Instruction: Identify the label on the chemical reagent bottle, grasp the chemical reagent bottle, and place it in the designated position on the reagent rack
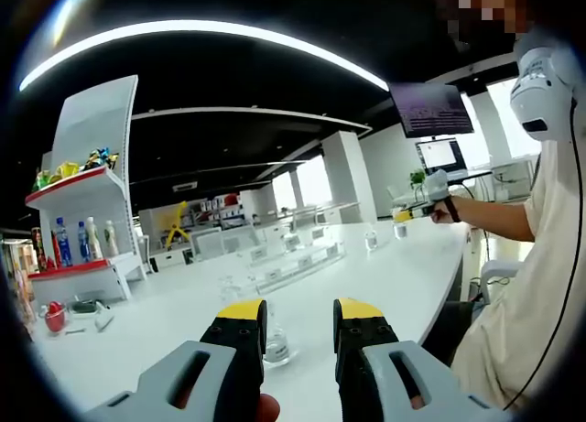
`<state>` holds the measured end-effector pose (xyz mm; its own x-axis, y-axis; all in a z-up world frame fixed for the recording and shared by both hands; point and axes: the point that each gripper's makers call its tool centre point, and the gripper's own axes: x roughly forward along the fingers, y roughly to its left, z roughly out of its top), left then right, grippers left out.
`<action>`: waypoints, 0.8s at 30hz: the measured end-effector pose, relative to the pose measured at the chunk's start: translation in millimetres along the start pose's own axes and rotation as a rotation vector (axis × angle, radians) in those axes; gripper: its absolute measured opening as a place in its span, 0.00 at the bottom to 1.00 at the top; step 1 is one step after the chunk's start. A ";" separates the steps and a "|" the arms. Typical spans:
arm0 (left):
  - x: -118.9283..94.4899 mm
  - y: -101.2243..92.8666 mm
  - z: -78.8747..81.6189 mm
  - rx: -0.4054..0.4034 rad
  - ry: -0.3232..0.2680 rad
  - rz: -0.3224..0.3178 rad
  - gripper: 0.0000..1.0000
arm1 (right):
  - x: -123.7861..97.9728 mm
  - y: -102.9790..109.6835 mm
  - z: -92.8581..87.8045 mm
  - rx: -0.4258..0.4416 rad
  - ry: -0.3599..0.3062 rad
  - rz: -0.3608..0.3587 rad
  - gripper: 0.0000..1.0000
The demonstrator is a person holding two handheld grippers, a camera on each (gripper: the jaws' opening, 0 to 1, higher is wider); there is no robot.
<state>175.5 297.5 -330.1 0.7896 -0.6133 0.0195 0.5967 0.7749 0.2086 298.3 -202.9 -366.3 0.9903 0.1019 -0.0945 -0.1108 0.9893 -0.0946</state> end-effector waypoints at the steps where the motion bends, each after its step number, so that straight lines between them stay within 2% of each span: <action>1: 0.1 -0.2 0.0 0.000 0.000 -0.001 0.29 | -3.4 1.3 0.6 0.001 -0.003 0.001 0.18; 15: 3.9 -3.6 -0.1 0.000 -0.002 -0.004 0.29 | -39.0 5.8 5.5 -0.032 -0.024 0.001 0.18; 24: 3.5 -4.8 2.0 0.005 -0.006 0.000 0.29 | -50.7 0.9 10.3 -0.021 -0.047 0.007 0.18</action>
<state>175.1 291.3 -329.0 0.7889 -0.6140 0.0259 0.5957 0.7744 0.2132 248.8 -206.1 -351.4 0.9924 0.1136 -0.0482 -0.1185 0.9863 -0.1147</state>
